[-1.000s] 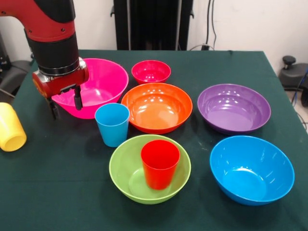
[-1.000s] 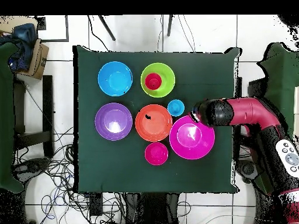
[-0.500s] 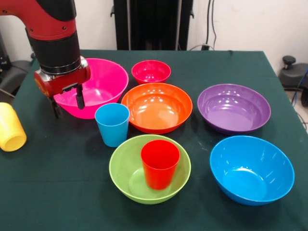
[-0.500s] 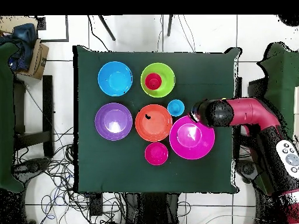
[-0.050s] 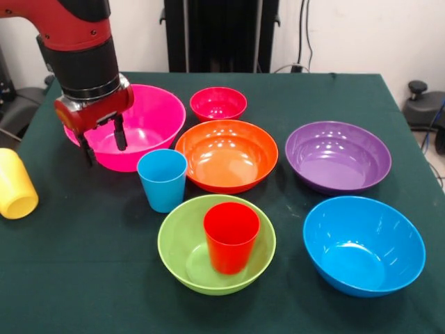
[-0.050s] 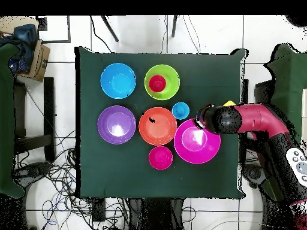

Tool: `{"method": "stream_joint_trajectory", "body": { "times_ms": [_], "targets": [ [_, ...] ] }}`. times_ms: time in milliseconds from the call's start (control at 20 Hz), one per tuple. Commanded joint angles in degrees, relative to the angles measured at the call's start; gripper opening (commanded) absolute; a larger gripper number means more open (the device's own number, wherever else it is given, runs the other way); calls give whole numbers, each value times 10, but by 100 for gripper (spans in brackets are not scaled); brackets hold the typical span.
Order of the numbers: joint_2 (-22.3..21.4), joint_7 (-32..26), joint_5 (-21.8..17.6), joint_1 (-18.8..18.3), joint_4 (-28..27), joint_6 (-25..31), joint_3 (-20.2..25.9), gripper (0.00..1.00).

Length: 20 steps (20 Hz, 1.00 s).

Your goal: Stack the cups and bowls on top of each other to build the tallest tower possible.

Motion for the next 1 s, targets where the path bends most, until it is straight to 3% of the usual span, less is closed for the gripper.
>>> {"method": "stream_joint_trajectory", "body": {
  "times_ms": [50,1000],
  "targets": [
    [11,-248,-10,9,24,48,13,100],
    [42,-241,-38,32,2,17,-24,100]
  ]
}}
